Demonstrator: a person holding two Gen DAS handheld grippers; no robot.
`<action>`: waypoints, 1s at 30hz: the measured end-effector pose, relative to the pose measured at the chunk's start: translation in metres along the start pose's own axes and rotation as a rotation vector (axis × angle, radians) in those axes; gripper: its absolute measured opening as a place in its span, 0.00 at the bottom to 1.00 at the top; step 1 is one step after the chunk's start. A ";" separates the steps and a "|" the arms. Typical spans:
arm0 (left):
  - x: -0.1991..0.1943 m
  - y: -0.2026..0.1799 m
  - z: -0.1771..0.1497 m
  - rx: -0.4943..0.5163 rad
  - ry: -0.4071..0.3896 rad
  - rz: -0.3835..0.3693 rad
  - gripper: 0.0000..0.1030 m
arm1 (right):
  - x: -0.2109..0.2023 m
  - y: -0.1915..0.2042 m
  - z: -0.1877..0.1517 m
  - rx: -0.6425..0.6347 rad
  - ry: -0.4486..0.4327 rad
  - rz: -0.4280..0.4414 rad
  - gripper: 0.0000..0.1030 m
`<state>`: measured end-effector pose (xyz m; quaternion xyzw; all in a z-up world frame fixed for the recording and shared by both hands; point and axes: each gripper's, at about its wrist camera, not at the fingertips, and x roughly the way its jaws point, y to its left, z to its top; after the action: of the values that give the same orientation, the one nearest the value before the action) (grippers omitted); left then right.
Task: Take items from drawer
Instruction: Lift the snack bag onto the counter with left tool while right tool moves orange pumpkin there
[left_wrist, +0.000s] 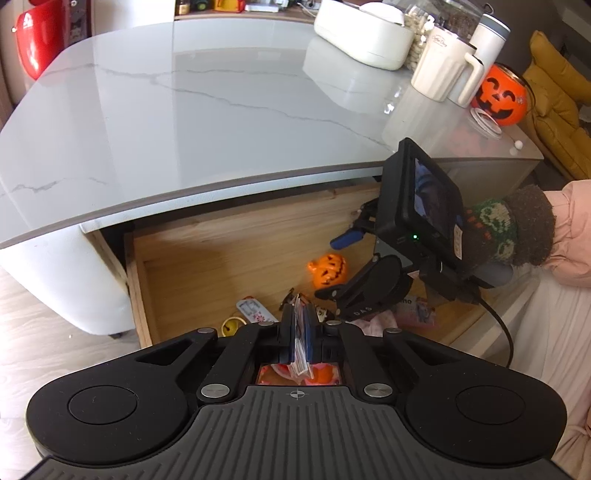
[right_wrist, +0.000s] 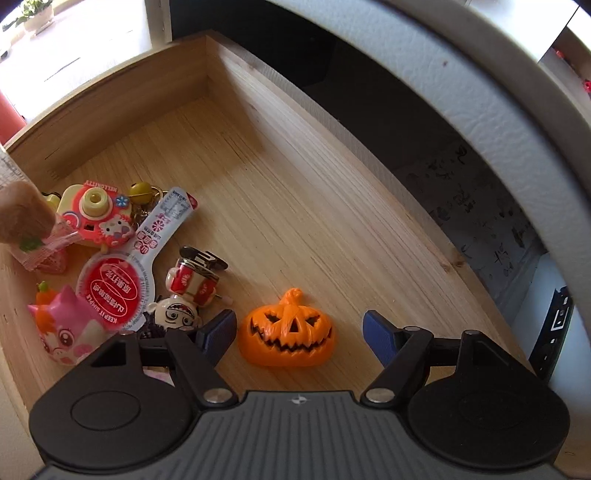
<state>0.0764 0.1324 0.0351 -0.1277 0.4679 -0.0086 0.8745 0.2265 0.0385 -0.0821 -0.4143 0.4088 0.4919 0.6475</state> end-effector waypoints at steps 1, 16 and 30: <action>0.001 -0.003 0.000 0.011 0.004 0.004 0.06 | 0.000 -0.002 -0.001 0.015 0.007 0.023 0.61; -0.041 -0.040 0.112 0.051 -0.296 0.070 0.07 | -0.161 -0.025 -0.048 0.119 -0.196 -0.041 0.57; 0.017 0.037 0.191 -0.154 -0.507 0.206 0.17 | -0.223 -0.127 0.001 0.270 -0.407 -0.262 0.57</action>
<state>0.2391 0.2067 0.1136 -0.1433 0.2439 0.1482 0.9477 0.3101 -0.0496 0.1444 -0.2662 0.2754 0.4180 0.8238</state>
